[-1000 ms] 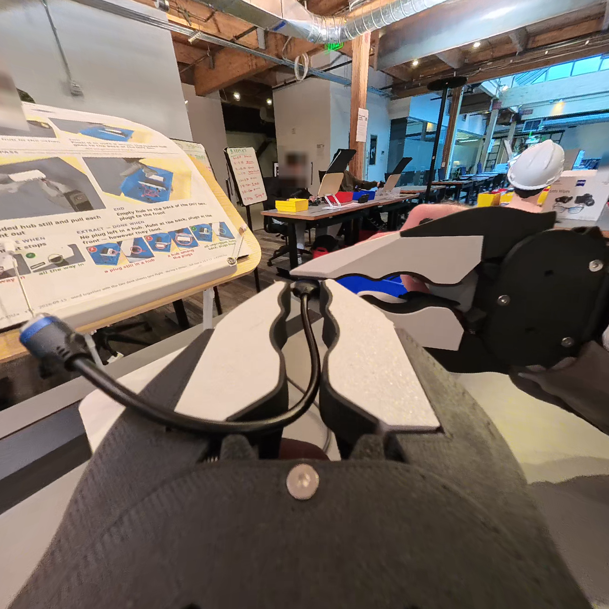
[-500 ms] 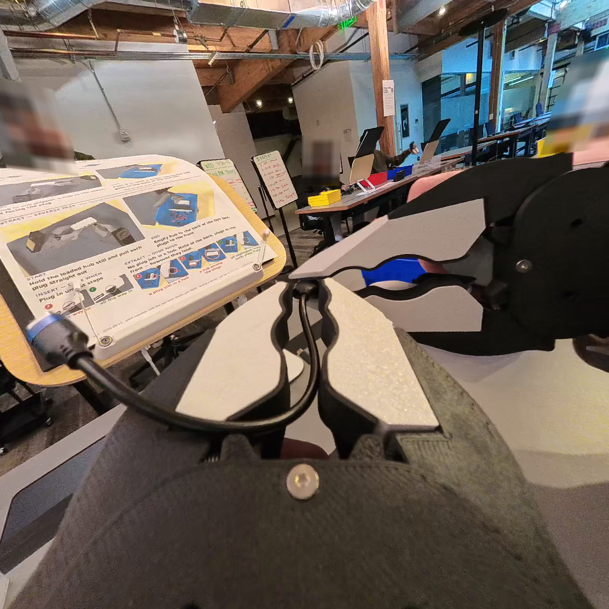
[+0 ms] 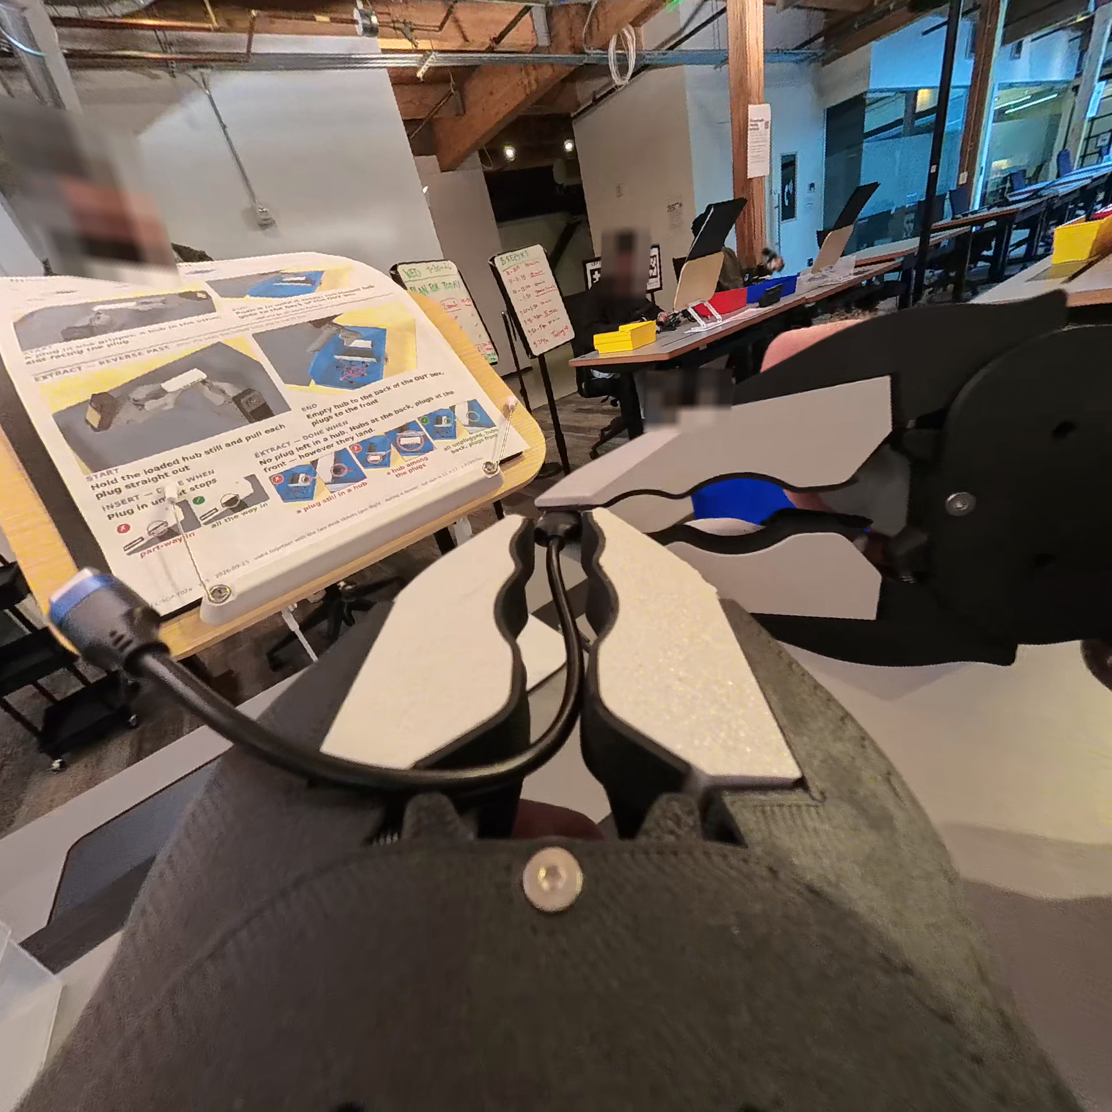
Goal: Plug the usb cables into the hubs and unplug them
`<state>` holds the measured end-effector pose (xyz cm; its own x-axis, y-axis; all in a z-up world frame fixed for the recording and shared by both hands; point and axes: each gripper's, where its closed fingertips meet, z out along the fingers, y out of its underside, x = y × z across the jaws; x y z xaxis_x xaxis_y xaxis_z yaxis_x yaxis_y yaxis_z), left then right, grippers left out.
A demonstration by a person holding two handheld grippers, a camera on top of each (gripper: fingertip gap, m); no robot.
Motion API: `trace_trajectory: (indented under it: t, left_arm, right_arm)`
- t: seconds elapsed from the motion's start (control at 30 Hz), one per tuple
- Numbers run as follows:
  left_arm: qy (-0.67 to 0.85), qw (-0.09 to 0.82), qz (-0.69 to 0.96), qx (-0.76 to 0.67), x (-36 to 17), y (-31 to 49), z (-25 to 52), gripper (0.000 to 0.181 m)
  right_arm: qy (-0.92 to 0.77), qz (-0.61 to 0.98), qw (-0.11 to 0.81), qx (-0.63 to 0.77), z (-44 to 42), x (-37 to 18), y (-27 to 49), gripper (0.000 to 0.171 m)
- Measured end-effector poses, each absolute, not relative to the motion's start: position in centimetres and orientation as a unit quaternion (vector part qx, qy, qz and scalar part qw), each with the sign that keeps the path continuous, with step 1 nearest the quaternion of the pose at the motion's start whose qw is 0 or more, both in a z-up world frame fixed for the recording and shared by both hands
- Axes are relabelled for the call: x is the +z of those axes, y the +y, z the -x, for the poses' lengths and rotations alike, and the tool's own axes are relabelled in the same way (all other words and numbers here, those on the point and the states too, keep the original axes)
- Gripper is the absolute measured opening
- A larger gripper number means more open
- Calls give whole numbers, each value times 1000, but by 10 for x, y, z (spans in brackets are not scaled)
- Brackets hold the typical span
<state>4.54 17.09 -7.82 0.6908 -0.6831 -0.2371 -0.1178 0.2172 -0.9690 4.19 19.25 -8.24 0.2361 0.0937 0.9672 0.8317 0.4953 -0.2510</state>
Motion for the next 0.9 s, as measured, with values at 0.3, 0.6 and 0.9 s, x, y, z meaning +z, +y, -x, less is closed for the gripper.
trace_trajectory:
  t: [0.3, 0.6, 0.9]
  left_arm:
    - [323, 700, 596, -225, -73, 169, -45, 15]
    - [322, 700, 597, -224, -71, 169, -45, 15]
    - [319, 702, 608, -186, -76, 177, -41, 15]
  right_arm:
    - [-532, 391, 685, -308, -42, -75, 191, 2]
    - [-519, 396, 693, -307, -42, -74, 191, 2]
    - [-523, 413, 688, -287, -41, -79, 195, 7]
